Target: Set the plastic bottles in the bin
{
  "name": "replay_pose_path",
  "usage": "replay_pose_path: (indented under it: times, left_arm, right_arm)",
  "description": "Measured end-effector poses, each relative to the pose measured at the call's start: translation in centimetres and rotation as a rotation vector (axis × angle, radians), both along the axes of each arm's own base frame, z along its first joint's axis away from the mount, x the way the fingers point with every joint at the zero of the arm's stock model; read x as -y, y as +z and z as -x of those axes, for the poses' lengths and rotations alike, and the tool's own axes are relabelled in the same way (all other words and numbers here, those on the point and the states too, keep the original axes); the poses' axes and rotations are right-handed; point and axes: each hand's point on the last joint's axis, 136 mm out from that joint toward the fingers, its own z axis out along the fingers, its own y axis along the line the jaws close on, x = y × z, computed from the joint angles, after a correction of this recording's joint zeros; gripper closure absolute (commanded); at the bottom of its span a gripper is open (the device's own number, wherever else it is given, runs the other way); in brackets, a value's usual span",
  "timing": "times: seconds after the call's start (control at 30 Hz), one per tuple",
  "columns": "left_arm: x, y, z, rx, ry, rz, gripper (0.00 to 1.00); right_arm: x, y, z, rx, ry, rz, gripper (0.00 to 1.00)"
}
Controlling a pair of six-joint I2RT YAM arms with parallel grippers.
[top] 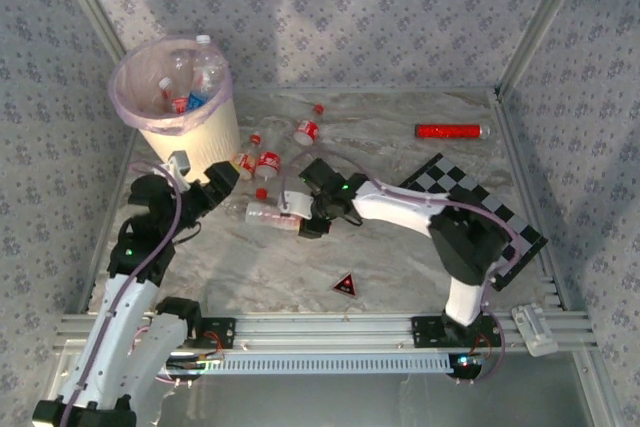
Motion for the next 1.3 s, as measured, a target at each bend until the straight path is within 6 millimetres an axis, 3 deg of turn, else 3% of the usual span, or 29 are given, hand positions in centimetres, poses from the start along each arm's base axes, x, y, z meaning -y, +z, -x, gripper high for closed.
replay_pose_path:
  times: [0.07, 0.13, 0.2, 0.4, 0.6, 0.93, 1.07, 1.17, 1.23, 1.3]
  left_arm:
    - [1.9, -0.3, 0.5, 0.016, -0.052, 0.004, 0.00]
    - [3.8, -0.6, 0.8, 0.029, -0.104, 0.003, 0.00]
    - [5.9, -0.7, 1.1, 0.046, -0.157, 0.001, 0.00]
    - [9.8, -2.1, -0.3, 0.049, -0.204, -0.016, 0.00]
    - [11.4, -1.6, -2.5, 0.085, -0.186, 0.044, 0.03]
    - [12.4, -0.2, -3.0, 0.119, -0.196, 0.067, 0.43]
    - [12.3, 0.3, -3.3, 0.116, -0.189, 0.037, 0.50]
    - [12.2, 0.7, -3.4, 0.111, -0.189, 0.005, 0.53]
    - [12.2, 1.1, -3.4, 0.116, -0.192, -0.023, 0.55]
    - [12.0, 1.9, -3.6, 0.127, -0.196, -0.060, 0.57]
  right_arm:
    - [1.8, 2.0, -0.6, -0.020, -0.114, -0.065, 0.59]
    - [3.3, 3.9, -1.4, -0.039, -0.227, -0.150, 0.74]
    - [4.5, 6.0, -1.9, -0.063, -0.344, -0.254, 0.75]
    - [3.4, 10.0, -0.1, -0.105, -0.404, -0.432, 0.75]
    - [2.4, 10.9, 2.0, -0.131, -0.388, -0.497, 0.75]
    - [2.2, 10.6, 2.8, -0.156, -0.401, -0.514, 0.74]
    - [2.0, 11.1, 2.5, -0.151, -0.405, -0.537, 0.65]
    - [1.9, 11.3, 2.5, -0.155, -0.410, -0.545, 0.51]
    - [1.9, 11.4, 2.4, -0.150, -0.408, -0.546, 0.35]
    - [2.0, 11.5, 2.3, -0.151, -0.411, -0.545, 0.11]
